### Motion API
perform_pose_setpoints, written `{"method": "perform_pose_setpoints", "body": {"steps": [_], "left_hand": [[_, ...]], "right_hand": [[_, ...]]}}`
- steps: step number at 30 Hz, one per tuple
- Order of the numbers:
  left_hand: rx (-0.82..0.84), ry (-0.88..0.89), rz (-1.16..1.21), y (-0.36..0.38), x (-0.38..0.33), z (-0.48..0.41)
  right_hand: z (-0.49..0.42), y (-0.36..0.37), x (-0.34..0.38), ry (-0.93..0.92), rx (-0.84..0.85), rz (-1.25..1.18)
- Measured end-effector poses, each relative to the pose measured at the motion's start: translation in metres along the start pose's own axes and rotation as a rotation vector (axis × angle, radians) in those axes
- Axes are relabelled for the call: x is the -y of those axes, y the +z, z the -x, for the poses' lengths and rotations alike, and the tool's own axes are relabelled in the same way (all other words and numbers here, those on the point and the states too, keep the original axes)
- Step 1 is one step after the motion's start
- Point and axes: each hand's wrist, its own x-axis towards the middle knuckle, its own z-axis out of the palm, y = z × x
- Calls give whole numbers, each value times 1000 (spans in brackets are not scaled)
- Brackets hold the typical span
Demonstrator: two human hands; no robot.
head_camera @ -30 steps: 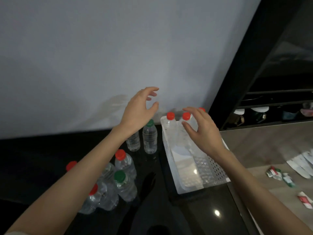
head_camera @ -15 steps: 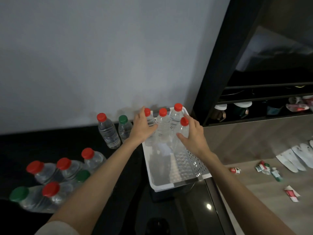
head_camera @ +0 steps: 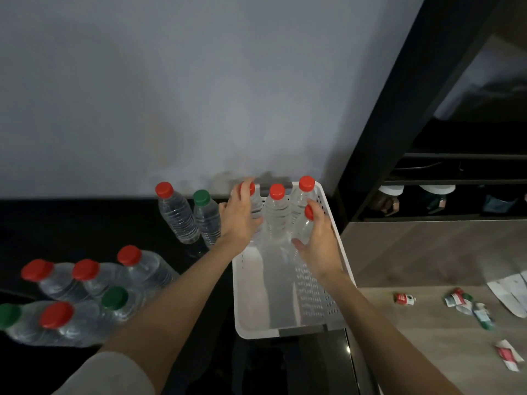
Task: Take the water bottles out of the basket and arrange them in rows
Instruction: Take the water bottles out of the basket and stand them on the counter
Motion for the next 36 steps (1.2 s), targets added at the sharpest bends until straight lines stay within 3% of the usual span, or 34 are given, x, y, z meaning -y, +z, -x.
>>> {"method": "perform_pose_setpoints", "body": {"steps": [15,28,36], "left_hand": [[-15,127,-125,0,6,2],[43,153,-112,-15,-5,27],[-114,142,25,-69,-27,47]], "right_hand": [[9,-11,13,-180,32,200],[35,-57,51,-314,-27,53],[59,-73,69,-391,-22,45]]}}
